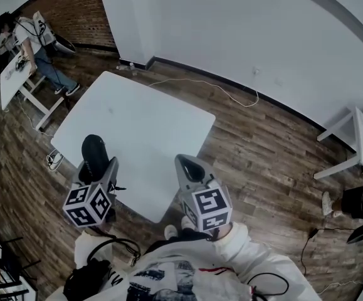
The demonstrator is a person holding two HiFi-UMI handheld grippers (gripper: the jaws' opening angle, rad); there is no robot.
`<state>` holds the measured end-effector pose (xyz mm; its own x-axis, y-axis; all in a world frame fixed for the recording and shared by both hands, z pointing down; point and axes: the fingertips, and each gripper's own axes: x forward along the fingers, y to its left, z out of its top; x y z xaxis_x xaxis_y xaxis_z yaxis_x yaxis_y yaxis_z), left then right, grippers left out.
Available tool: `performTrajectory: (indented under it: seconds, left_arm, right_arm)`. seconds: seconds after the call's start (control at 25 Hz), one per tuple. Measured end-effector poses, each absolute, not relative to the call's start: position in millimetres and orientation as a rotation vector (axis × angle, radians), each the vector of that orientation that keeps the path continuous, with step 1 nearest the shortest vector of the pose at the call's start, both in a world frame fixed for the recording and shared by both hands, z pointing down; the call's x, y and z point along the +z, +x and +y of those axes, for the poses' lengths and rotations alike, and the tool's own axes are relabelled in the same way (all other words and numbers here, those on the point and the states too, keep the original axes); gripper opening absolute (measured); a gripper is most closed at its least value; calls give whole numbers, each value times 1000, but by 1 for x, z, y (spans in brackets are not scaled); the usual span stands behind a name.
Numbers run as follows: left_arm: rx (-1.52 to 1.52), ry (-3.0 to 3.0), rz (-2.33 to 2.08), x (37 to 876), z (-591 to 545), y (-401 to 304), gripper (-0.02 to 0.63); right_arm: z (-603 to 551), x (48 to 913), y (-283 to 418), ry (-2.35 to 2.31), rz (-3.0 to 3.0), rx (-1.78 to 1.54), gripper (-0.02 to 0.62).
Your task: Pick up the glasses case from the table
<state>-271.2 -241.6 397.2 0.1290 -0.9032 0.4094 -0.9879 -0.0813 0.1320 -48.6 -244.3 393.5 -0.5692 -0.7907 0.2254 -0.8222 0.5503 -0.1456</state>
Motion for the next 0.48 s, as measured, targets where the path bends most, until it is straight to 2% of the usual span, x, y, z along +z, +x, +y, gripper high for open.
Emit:
performTrajectory:
  seconds: [0.48]
  left_arm:
    - [311,2073,-1797,398,-242,-260,364]
  right_arm:
    - [-238,392,-40,1415,-2626,352,-6]
